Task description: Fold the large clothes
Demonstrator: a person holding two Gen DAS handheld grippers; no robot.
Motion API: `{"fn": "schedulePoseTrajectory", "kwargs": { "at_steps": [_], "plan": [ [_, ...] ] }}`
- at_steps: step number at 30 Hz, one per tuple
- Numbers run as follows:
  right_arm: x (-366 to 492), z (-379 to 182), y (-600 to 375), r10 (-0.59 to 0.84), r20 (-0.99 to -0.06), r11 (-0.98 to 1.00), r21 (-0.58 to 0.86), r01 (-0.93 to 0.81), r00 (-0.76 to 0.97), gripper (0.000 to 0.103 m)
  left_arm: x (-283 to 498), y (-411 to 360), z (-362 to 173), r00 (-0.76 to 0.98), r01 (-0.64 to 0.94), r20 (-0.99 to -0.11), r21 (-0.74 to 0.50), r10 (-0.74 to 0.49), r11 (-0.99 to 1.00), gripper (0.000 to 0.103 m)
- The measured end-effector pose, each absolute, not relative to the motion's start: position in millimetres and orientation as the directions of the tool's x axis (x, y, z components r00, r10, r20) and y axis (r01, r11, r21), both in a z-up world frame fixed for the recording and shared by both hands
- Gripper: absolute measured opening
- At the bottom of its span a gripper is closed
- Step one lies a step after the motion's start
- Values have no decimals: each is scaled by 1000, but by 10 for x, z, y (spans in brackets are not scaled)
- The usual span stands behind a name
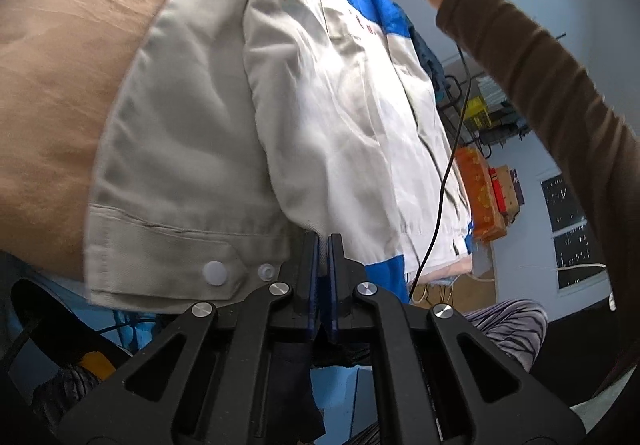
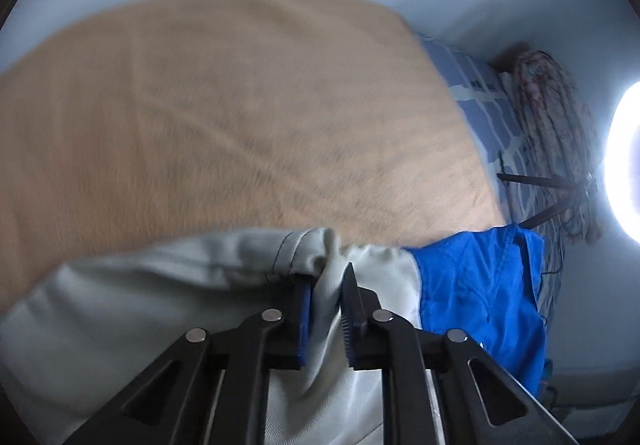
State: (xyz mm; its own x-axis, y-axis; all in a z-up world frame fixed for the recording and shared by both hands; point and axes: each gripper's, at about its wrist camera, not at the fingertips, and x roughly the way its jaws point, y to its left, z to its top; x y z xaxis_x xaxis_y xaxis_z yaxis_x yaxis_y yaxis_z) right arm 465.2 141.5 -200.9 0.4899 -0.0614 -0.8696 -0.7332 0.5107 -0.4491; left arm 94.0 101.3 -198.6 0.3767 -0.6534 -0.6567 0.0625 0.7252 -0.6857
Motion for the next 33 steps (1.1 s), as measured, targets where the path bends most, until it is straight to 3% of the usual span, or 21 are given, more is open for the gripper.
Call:
{"fn": "schedulePoseTrajectory", "kwargs": {
  "at_steps": [7,11,17,20,22,28,31,32,33],
  "plan": [
    [5001,-1674,1471,1,-914,691,-293,-660,406,6,786,1402,-1792,468,39,-710,-579,-527,814,1],
    [5072,-1812,1664,-28,-919,685,-304,-662,393,7,740,1694,-1757,519,-27,-741,-512,-426,858,1],
    [5031,-2156,1775,-47,-921,686,-310,-658,386,19,731,1696,-2053,453,-71,-781,-512,-430,856,1],
    [4955,-1897,1551,52,-922,730,-227,-645,384,26,730,1575,-2059,445,-40,-793,-481,-416,876,1],
    [4922,-1670,1256,154,-912,794,-114,-597,380,36,719,1558,-2076,441,-36,-793,-484,-421,874,1],
    [4643,-1435,574,362,-835,868,139,-477,414,44,722,1631,-2105,442,-52,-793,-490,-420,870,1],
    [4554,-1440,470,397,-808,871,181,-457,436,42,738,1590,-2086,445,-50,-795,-482,-412,875,1],
    [4553,-1492,480,391,-818,873,183,-453,422,35,743,1578,-2081,445,-49,-796,-480,-411,876,1],
    [4529,-1558,530,386,-834,870,186,-457,396,19,744,1572,-2079,445,-48,-796,-479,-410,877,1]
  ]
}}
